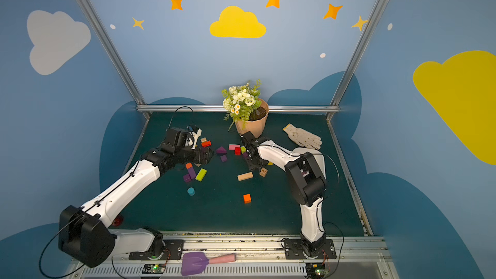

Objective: Pick purple bricks into the storage bin
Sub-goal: Adjust the building block at the center of the board.

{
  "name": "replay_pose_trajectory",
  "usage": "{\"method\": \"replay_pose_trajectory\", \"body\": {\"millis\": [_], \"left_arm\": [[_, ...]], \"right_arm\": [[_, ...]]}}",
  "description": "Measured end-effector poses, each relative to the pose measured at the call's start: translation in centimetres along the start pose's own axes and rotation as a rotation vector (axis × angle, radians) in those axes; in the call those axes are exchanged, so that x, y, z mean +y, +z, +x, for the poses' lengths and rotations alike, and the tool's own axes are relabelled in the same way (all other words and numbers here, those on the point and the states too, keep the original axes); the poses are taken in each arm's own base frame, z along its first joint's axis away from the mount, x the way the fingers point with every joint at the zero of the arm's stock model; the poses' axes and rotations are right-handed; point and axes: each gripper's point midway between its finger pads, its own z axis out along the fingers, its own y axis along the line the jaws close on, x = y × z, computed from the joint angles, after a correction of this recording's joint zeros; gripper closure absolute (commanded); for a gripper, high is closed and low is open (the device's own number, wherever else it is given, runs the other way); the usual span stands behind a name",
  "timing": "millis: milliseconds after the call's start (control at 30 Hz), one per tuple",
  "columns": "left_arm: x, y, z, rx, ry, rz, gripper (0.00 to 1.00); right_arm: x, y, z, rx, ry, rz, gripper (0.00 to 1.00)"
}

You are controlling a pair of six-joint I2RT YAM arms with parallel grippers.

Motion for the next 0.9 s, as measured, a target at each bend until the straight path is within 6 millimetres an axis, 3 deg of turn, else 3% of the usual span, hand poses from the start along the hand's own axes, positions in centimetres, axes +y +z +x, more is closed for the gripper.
{"method": "replay_pose_trajectory", "body": {"millis": [333,600,767,900], "left_arm": [[0.5,-0.1,-0.2,-0.006,-0.020,-0.006,0.00],[0.5,-0.1,-0.3,-0.004,-0.038,0.010,0.00],[0.7,-0.1,-0.4,-0.008,-0.049,0.010,0.00],[0.8,-0.2,-0.5,-0.011,-0.053,0.013,0.00]], "right_arm": [[0.6,0.5,-0.1,-0.016,-0.064,-0.006,0.56],[3.2,0.9,1.3,-0.006,-0.172,-0.053,0.59],[4.6,0.3,2.9,0.003,-0.235,-0.087,0.59],[4.4,-1.1,3.2,-0.023,-0.237,-0.096,0.58]]}}
